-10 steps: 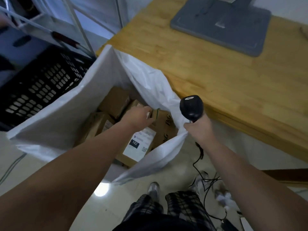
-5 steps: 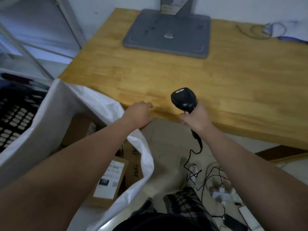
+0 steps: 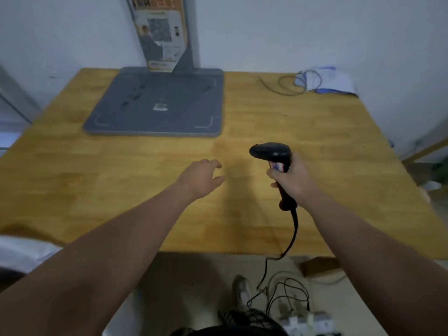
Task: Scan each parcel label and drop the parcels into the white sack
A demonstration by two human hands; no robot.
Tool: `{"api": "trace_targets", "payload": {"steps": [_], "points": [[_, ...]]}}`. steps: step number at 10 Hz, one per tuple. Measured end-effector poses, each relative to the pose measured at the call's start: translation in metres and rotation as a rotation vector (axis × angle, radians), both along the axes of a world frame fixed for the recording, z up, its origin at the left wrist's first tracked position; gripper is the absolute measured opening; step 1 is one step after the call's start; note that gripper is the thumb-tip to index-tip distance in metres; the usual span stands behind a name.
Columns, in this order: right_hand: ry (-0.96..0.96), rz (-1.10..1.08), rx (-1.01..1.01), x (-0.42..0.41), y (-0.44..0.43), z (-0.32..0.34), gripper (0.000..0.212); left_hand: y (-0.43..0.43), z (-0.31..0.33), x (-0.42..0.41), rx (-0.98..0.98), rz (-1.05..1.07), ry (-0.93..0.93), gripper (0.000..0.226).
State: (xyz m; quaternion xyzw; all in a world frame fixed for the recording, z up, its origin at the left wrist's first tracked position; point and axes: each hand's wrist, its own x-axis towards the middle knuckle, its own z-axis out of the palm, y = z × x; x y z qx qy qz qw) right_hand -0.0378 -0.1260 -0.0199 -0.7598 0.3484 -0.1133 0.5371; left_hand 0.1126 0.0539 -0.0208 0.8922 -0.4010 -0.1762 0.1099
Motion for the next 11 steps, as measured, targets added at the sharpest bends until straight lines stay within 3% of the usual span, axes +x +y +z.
{"api": "trace_targets", "payload": {"steps": [1,3,4,7,10,11], "points": [[-0.018,-0.066,-0.055,0.018,-0.042,-0.002,0.017,-0.036,-0.003,0.011,-0.018,0.013,0.017,0.047],[0.115,-0.139,0.012,0.080,-0.097,-0.039,0.032,-0.071,-0.019,0.050,0.033,0.065,0.036,0.046],[0.126,-0.201,0.058,0.109,-0.113,-0.058,0.046,-0.088,-0.028,0.075,0.060,0.085,0.031,0.045],[0.342,-0.251,-0.022,0.153,-0.123,-0.098,0.048,-0.121,-0.050,0.117,0.056,0.092,0.049,0.043],[0.446,-0.233,-0.051,0.155,-0.125,-0.086,0.063,-0.121,-0.040,0.129,0.062,0.057,0.063,0.045],[0.441,-0.206,-0.164,0.152,-0.116,-0.069,0.073,-0.119,-0.031,0.130,0.030,0.051,0.053,0.045]]}}
